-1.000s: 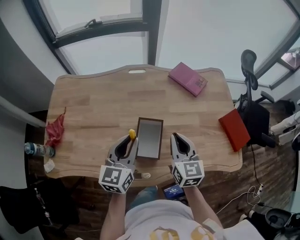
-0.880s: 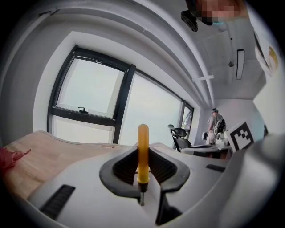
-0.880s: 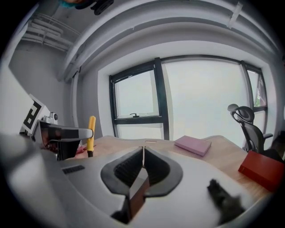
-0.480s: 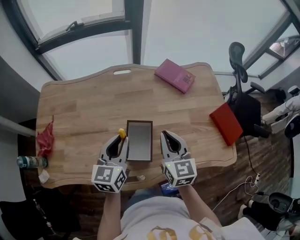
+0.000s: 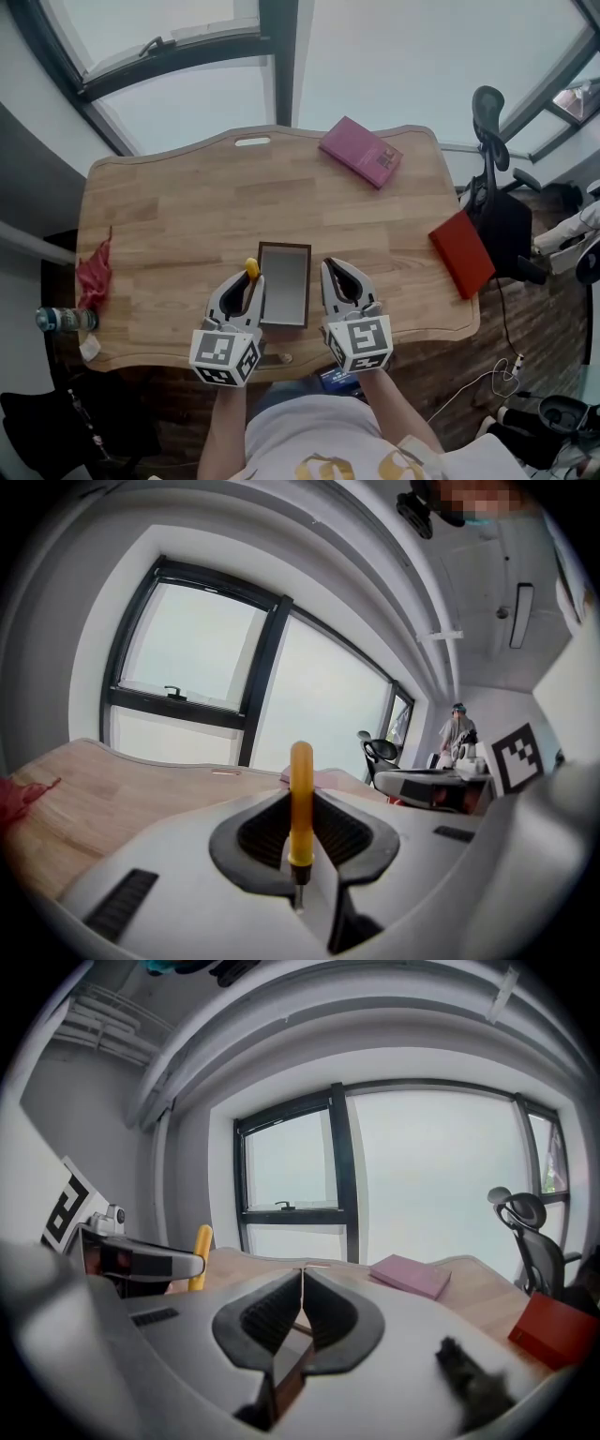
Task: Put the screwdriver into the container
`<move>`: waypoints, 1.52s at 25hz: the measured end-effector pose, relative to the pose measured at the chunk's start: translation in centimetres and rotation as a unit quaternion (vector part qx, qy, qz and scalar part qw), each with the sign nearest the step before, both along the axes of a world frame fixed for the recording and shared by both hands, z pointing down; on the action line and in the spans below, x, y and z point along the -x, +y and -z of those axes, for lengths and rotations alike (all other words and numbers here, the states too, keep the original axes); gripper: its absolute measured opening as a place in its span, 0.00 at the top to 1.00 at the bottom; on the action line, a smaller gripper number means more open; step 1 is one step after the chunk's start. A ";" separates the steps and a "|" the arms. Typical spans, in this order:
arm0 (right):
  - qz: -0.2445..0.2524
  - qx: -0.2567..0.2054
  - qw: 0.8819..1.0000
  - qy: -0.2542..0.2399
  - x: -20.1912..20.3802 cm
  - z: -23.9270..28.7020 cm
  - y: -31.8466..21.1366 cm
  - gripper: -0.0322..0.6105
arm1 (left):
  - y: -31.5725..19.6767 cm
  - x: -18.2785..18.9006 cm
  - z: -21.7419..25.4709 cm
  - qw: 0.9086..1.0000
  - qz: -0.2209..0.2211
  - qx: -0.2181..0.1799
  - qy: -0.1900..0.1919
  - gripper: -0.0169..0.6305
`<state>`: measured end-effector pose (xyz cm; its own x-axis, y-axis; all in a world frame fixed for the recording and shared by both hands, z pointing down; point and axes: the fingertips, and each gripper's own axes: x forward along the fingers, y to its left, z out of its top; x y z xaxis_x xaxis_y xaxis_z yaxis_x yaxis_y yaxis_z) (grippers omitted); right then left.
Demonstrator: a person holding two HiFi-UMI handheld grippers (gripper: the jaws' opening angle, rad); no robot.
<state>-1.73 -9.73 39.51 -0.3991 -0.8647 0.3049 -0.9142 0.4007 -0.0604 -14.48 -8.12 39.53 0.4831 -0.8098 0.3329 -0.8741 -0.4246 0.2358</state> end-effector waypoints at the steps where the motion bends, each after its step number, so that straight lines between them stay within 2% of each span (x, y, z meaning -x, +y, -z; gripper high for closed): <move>1: 0.001 0.000 1.000 0.000 0.1 -0.2 -0.3 0.90 | -0.3 0.1 -0.1 1.000 0.001 -0.001 -0.002 0.85; 9: 0.002 0.012 1.000 -0.004 0.0 -1.1 -0.9 0.90 | -1.4 0.9 -1.1 1.000 0.012 0.022 -0.002 0.85; 23: 0.005 0.046 0.999 -0.013 -1.7 -3.9 -1.3 0.90 | -1.5 -1.4 -5.3 0.996 0.010 0.089 0.003 0.85; 38: 0.023 0.094 0.995 -0.019 -2.4 -7.8 -1.9 0.90 | -1.6 -2.7 -9.6 0.988 0.017 0.150 -0.011 0.85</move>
